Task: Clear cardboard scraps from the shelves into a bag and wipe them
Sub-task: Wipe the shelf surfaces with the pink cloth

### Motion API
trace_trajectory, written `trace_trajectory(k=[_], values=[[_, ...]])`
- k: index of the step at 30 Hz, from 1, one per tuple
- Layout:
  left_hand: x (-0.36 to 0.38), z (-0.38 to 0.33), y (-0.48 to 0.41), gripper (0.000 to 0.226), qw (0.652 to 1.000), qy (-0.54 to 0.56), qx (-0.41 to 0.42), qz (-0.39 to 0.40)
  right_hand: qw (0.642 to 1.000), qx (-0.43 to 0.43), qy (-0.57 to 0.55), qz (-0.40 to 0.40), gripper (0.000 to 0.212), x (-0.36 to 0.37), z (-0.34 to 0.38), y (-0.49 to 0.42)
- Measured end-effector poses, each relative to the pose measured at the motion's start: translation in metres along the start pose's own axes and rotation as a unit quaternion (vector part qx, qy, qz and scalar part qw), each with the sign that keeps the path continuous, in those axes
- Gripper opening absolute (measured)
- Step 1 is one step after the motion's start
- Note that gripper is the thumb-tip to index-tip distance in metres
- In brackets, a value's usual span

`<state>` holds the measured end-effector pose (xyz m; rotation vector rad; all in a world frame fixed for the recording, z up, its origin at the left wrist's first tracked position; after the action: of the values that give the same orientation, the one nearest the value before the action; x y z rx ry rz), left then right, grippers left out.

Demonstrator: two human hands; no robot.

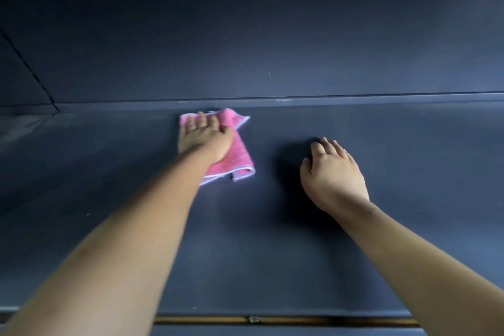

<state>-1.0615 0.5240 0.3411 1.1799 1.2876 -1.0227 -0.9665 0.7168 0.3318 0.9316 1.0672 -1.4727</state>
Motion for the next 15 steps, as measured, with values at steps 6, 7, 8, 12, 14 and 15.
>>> trace_trajectory(k=[6,7,8,12,14,15], values=[[-0.005,0.040,0.008,0.055,0.999,0.000,-0.043,0.008,1.000,-0.003,0.004,-0.002,0.042,0.002,-0.001,0.000],[-0.005,0.036,0.010,0.055,0.999,-0.001,-0.035,0.008,1.000,-0.003,0.007,-0.001,0.042,0.002,-0.001,0.000],[-0.004,0.029,0.012,0.055,1.000,-0.001,-0.019,0.007,1.000,-0.002,0.010,0.000,0.041,0.001,0.000,0.000],[0.004,0.000,0.029,0.056,0.998,0.019,0.064,0.002,1.000,0.006,0.022,0.001,0.041,-0.001,0.004,-0.001],[0.006,-0.006,0.039,0.056,0.997,0.031,0.071,-0.002,0.999,0.015,0.036,0.009,0.041,-0.004,0.006,0.000],[0.007,-0.007,0.044,0.056,0.997,0.033,0.072,-0.003,0.998,0.015,0.053,0.018,0.041,-0.006,0.008,0.001]])
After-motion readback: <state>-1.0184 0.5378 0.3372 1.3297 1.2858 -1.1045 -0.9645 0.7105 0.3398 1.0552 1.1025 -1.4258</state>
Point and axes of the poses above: each hand's wrist, its own y-axis away from the middle knuckle, its own x-axis out of the palm, z = x × y, the point moved 1 cm from there along -y, towards the middle knuckle, and after that the axes turned 2 degrees about -x, right-handed, at the moved point
